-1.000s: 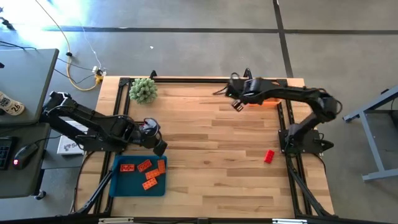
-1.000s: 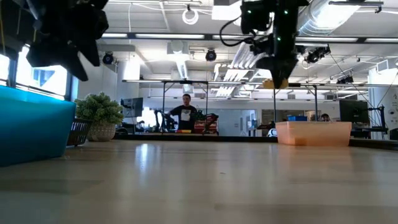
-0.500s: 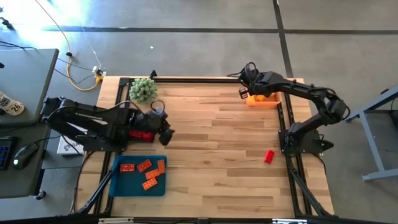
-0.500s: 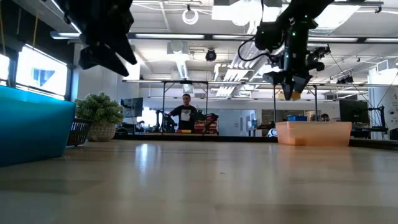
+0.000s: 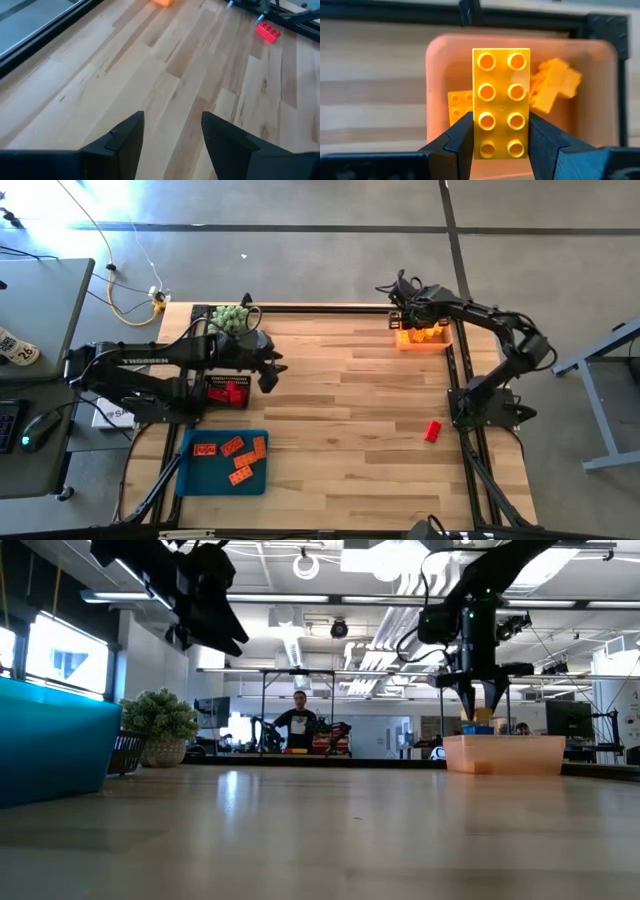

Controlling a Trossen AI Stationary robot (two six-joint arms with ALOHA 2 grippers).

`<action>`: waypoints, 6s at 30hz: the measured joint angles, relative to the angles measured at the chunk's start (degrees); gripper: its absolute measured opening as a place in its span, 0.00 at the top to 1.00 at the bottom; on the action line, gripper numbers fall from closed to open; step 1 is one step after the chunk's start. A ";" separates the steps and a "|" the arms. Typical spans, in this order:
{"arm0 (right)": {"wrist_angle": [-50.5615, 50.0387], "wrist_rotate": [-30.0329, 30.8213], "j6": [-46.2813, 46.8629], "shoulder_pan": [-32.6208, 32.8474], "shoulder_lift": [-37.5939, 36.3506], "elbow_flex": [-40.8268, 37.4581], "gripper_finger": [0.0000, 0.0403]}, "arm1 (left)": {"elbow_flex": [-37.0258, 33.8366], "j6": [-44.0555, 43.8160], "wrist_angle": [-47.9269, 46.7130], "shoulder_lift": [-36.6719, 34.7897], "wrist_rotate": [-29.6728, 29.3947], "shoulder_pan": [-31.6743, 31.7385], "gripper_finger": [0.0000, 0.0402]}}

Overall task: Sort & place blocks by color
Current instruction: Put the yellow game piece into the orange bin, then put the red game piece into the black bin

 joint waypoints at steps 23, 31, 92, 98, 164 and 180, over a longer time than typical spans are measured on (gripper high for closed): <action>-14.03 -7.41 10.15 2.79 4.37 4.10 0.47 | 0.01 7.16 -0.42 0.00 9.44 5.29 0.53; -20.47 -8.50 22.02 15.44 -0.98 4.11 0.46 | 0.01 9.62 -0.25 0.00 8.85 5.29 0.53; -9.24 -22.46 90.66 74.18 -3.10 -20.51 0.46 | 0.01 2.47 2.66 0.00 8.87 5.29 0.53; -5.88 -23.43 90.74 74.18 -3.10 -22.98 0.46 | 0.01 2.34 2.66 0.00 8.86 5.29 0.53; 74.72 2.11 -1.07 54.47 -3.07 -8.66 0.73 | -0.01 -17.92 16.55 0.00 24.04 -1.86 0.53; 86.81 4.11 -3.25 55.02 -3.10 -8.66 0.73 | 0.00 -24.50 33.59 0.00 30.78 -1.49 0.53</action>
